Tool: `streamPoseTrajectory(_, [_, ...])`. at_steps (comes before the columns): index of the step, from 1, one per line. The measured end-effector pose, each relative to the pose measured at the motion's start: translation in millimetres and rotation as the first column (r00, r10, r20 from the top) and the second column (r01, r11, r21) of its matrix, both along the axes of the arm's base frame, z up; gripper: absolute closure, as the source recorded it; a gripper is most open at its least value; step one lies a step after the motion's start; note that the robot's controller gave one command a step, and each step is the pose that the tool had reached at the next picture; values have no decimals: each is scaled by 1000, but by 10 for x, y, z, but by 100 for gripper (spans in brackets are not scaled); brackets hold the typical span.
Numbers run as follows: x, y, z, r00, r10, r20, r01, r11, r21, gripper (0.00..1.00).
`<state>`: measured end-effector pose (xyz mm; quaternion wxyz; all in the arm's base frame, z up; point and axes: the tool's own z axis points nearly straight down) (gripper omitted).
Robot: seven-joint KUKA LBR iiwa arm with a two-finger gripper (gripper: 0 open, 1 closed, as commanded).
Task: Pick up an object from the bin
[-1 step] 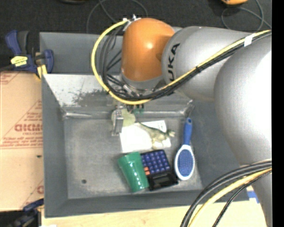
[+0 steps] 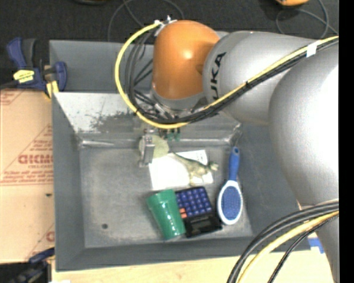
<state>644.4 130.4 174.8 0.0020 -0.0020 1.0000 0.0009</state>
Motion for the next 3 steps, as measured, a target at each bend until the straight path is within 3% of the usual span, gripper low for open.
streamPoseTrajectory(1, [92, -466, -727, 999, -32, 5, 32, 999, 1, 0])
streamPoseTrajectory(3, [53, -593, -487, 995, -100, 4, 100, 995, 1, 0])
